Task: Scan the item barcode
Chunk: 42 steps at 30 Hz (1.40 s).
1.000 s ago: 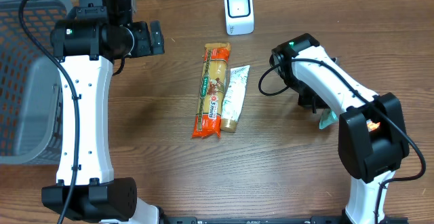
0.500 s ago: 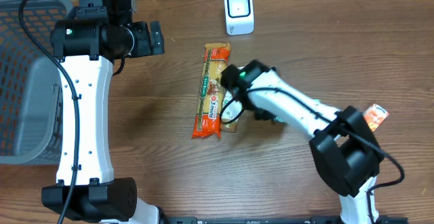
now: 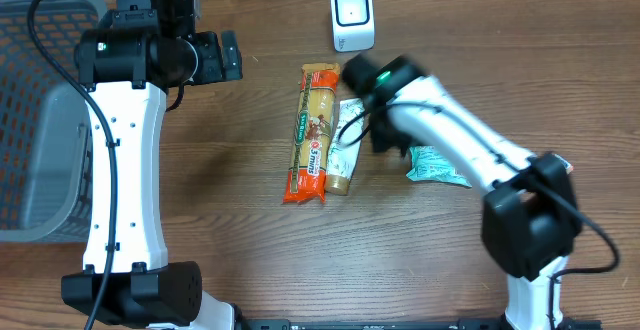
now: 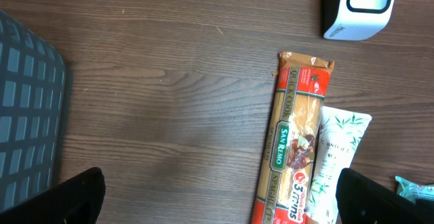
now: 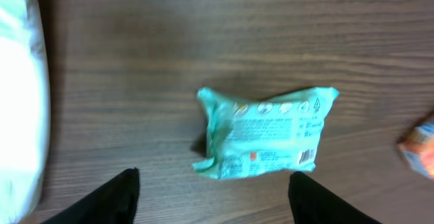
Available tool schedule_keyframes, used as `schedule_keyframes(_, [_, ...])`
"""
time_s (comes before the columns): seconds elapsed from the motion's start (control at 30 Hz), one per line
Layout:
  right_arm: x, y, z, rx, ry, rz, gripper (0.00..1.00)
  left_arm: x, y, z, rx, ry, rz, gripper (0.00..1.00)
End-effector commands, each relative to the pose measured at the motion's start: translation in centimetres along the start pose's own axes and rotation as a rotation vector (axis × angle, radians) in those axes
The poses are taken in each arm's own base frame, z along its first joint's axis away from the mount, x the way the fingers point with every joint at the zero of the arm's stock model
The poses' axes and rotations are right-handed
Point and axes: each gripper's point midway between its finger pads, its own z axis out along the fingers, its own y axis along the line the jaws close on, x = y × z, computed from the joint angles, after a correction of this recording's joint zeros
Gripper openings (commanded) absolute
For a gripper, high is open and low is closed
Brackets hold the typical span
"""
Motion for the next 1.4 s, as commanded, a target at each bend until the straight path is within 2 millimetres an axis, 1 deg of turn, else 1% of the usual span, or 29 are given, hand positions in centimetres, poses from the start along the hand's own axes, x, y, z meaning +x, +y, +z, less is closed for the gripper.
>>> schedule_keyframes(0.0, [-1.5, -0.9, -2.6, -0.327, 0.045, -0.013, 0.73, -0.1, 0.2, 0.1, -0.008, 0.0, 0.013, 1.0])
schedule_keyframes(0.03, [-1.7, -0.6, -2.7, -0.431, 0.064, -0.042, 0.72, -0.1, 0.2, 0.1, -0.008, 0.0, 0.013, 1.0])
schedule_keyframes(0.1, [-2.1, 0.0, -2.7, -0.555, 0.067, -0.067, 0.68, -0.1, 0.2, 0.1, -0.008, 0.0, 0.013, 1.0])
schedule_keyframes(0.13, [-2.5, 0.0, -2.4, -0.575, 0.057, -0.059, 0.68, -0.1, 0.2, 0.1, -0.008, 0.0, 0.013, 1.0])
schedule_keyframes(0.17, [-2.8, 0.1, -2.0, -0.577, 0.044, -0.057, 0.68, -0.1, 0.2, 0.1, -0.008, 0.0, 0.013, 1.0])
schedule_keyframes(0.27, [-4.4, 1.1, -0.2, -0.585, -0.008, -0.016, 0.67, -0.1, 0.2, 0.1, -0.008, 0.0, 0.013, 1.0])
schedule_keyframes(0.3, [-5.0, 1.3, 0.7, -0.576, -0.028, 0.003, 0.67, -0.1, 0.2, 0.1, -0.008, 0.0, 0.013, 1.0])
schedule_keyframes(0.37, [-5.8, 1.1, 2.5, -0.532, -0.049, 0.059, 0.67, -0.1, 0.2, 0.1, -0.008, 0.0, 0.013, 1.0])
schedule_keyframes(0.43, [-6.3, 1.0, 4.5, -0.492, -0.05, 0.101, 0.66, 0.0, 0.2, 0.1, -0.008, 0.001, 0.013, 1.0])
schedule_keyframes(0.5, [-5.8, 1.3, 6.1, -0.484, -0.014, 0.103, 0.63, -0.1, 0.2, 0.1, -0.008, 0.0, 0.013, 1.0])
schedule_keyframes(0.53, [-5.1, 1.3, 7.0, -0.469, 0.026, 0.102, 0.62, -0.1, 0.2, 0.1, -0.008, 0.0, 0.013, 1.0])
schedule_keyframes(0.6, [-3.7, 1.1, 7.6, -0.45, 0.085, 0.098, 0.61, -0.1, 0.2, 0.1, -0.008, 0.0, 0.013, 1.0])
schedule_keyframes(0.67, [-2.1, 0.8, 7.6, -0.427, 0.149, 0.091, 0.61, -0.1, 0.2, 0.1, -0.008, 0.0, 0.013, 1.0])
schedule_keyframes(0.7, [-0.3, 0.6, 7.5, -0.404, 0.217, 0.082, 0.62, 0.0, 0.2, 0.1, -0.008, 0.001, 0.013, 1.0])
schedule_keyframes(0.77, [1.4, 0.6, 7.2, -0.384, 0.281, 0.061, 0.65, -0.1, 0.2, 0.1, -0.008, 0.0, 0.013, 1.0])
schedule_keyframes(0.87, [3.9, 0.6, 6.7, -0.361, 0.364, -0.001, 0.65, -0.1, 0.2, 0.1, -0.008, 0.0, 0.013, 1.0])
schedule_keyframes(0.93, [5.2, 0.6, 6.3, -0.344, 0.405, -0.045, 0.65, -0.1, 0.2, 0.1, -0.008, 0.0, 0.013, 1.0])
schedule_keyframes(0.97, [6.0, 0.7, 6.0, -0.334, 0.425, -0.086, 0.61, -0.1, 0.2, 0.1, -0.008, 0.0, 0.013, 1.0])
schedule_keyframes(1.03, [6.0, 0.9, 5.6, -0.333, 0.41, -0.095, 0.55, -0.1, 0.2, 0.1, -0.008, 0.0, 0.013, 1.0])
schedule_keyframes(1.1, [5.1, 0.4, 4.8, -0.307, 0.357, -0.052, 0.55, -0.1, 0.2, 0.1, -0.008, 0.0, 0.013, 1.0])
schedule_keyframes(1.13, [4.2, -0.2, 4.0, -0.284, 0.304, 0.012, 0.55, -0.1, 0.2, 0.1, -0.008, 0.0, 0.013, 1.0])
schedule_keyframes(1.17, [2.7, -1.6, 2.3, -0.251, 0.209, 0.134, 0.54, -0.1, 0.2, 0.1, -0.008, 0.0, 0.013, 1.0])
schedule_keyframes(1.2, [1.9, -2.9, 1.2, -0.215, 0.15, 0.207, 0.53, -0.1, 0.2, 0.1, -0.008, 0.0, 0.013, 1.0])
schedule_keyframes(1.23, [1.4, -4.6, 0.1, -0.164, 0.093, 0.29, 0.52, -0.1, 0.2, 0.1, -0.008, 0.0, 0.013, 1.0])
schedule_keyframes(1.3, [1.4, -7.6, -1.6, -0.075, 0.028, 0.409, 0.51, 0.0, 0.2, 0.1, -0.008, 0.001, 0.013, 1.0])
schedule_keyframes(1.37, [2.4, -10.4, -2.9, 0.008, 0.008, 0.492, 0.51, -0.1, 0.2, 0.1, -0.008, 0.0, 0.013, 1.0])
